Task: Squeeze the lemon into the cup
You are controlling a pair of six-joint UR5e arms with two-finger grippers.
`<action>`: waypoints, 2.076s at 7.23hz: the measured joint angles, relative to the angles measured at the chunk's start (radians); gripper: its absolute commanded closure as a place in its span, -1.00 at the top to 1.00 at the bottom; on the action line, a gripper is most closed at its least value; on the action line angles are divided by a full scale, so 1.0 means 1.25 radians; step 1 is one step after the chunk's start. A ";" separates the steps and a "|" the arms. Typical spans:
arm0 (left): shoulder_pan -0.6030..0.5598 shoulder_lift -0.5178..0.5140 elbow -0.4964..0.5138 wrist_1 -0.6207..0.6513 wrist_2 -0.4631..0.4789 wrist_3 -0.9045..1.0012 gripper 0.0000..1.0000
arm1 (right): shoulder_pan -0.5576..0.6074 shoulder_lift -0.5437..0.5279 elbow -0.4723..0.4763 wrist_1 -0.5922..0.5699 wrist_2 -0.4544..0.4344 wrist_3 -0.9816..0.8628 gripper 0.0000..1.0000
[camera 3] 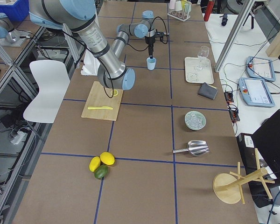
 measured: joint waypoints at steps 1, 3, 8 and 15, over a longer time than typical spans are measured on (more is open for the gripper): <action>0.000 -0.002 -0.001 0.000 0.000 0.000 1.00 | 0.040 -0.013 0.004 0.000 0.044 -0.063 1.00; 0.000 -0.004 -0.003 0.000 0.001 0.000 1.00 | 0.145 -0.086 0.044 -0.001 0.128 -0.222 1.00; 0.003 -0.011 -0.026 -0.017 0.001 0.003 1.00 | 0.480 -0.384 0.148 -0.005 0.267 -0.701 1.00; 0.004 -0.035 -0.005 -0.263 -0.003 -0.002 1.00 | 0.839 -0.774 0.148 0.045 0.371 -1.130 1.00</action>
